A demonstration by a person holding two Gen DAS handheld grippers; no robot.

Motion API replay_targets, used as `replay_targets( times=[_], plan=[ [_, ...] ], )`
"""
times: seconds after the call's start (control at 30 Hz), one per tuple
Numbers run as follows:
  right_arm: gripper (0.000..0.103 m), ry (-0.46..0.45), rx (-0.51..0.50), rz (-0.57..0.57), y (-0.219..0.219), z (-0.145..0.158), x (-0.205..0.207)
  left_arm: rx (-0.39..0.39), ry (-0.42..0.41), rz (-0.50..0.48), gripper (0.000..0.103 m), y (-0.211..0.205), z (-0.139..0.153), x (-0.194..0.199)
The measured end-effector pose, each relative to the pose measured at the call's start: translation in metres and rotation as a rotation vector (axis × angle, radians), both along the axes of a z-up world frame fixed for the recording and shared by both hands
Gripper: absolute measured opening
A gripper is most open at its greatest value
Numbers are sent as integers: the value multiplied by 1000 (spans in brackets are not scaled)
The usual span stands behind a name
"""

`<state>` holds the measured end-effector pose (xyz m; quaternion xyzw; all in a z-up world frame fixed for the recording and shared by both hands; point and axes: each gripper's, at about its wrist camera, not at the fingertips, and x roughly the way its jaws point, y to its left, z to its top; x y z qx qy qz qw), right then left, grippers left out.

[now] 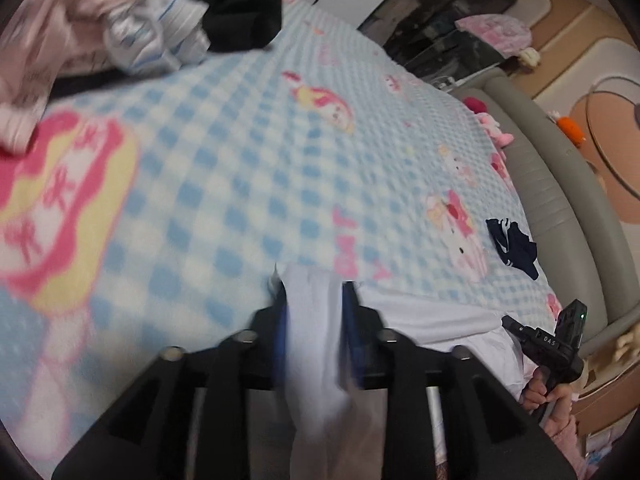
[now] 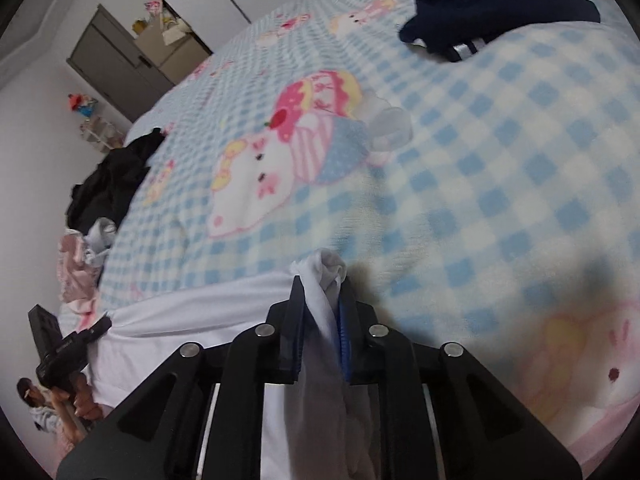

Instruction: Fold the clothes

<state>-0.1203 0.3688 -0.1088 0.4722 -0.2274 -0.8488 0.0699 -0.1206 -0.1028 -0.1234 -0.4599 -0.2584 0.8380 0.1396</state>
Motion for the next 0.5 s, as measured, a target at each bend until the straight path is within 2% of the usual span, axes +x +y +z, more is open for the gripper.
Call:
replay_targets(
  times=[0.03, 0.1, 0.13, 0.17, 0.23, 0.27, 0.37, 0.5],
  plan=[
    [24, -2, 11, 8, -1, 3, -3, 1, 5, -13, 43, 1, 2, -5],
    [41, 0, 44, 17, -3, 7, -11, 6, 9, -40, 42, 2, 5, -16],
    [41, -9, 44, 24, -4, 4, -16, 24, -21, -57, 42, 2, -1, -23],
    [40, -25, 40, 26, -3, 1, -21, 30, -61, -75, 38, 6, -9, -30],
    [17, -43, 39, 45, -7, -4, -25, -8, -81, -87, 24, 15, -14, -32],
    [13, -49, 41, 56, -9, -6, -26, -30, -77, -87, 21, 19, -14, -31],
    [12, -17, 102, 78, -17, 1, -20, -69, -15, -40, 15, 19, -4, -22],
    [11, 29, 65, 38, -9, 17, -13, -59, 31, 25, 14, 5, 12, -13]
  ],
)
